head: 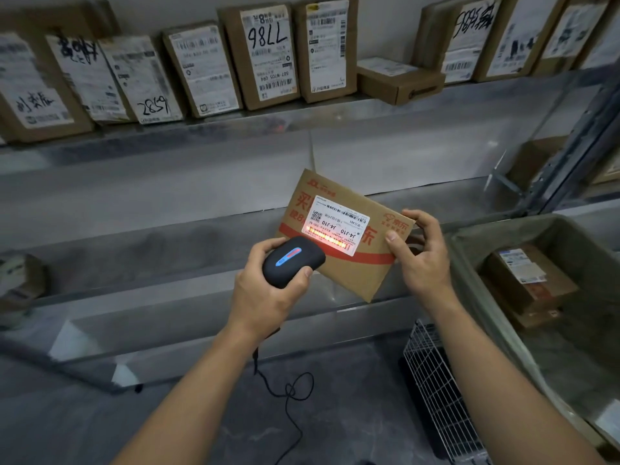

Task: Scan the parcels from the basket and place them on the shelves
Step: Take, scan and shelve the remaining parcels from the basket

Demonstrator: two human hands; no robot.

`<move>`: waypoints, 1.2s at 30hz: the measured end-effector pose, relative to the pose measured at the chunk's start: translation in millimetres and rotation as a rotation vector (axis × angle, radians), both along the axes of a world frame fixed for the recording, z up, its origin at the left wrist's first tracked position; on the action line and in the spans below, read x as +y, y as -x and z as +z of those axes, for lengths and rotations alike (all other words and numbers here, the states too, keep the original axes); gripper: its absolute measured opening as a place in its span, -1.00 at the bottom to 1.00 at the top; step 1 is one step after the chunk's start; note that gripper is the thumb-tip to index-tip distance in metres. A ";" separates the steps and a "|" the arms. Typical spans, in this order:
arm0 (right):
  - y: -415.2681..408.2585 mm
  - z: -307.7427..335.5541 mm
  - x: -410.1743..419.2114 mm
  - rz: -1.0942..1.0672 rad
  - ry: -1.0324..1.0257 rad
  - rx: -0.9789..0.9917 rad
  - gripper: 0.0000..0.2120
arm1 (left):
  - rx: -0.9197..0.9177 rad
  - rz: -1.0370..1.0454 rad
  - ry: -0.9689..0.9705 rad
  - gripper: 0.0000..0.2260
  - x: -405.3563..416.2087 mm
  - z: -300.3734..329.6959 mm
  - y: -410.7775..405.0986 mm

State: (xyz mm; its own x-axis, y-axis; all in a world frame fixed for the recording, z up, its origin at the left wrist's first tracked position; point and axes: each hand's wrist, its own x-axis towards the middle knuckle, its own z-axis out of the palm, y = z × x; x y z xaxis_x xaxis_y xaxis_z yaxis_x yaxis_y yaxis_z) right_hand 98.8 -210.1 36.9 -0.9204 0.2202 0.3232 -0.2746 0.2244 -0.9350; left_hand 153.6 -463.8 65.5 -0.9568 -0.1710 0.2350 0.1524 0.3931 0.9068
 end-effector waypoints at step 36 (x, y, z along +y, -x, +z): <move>43.5 -38.4 -11.6 0.246 0.114 -0.173 -0.65 | -0.080 0.254 0.124 -0.53 4.5 -7.9 -39.8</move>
State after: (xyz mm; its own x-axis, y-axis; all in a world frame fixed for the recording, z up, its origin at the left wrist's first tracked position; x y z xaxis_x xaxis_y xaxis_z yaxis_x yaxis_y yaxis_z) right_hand 55.3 -221.7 -1.5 -0.9896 0.0097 0.1436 -0.1427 0.0618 -0.9878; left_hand 193.5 -459.3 57.6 -0.9036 -0.3818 0.1941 -0.0353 0.5181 0.8546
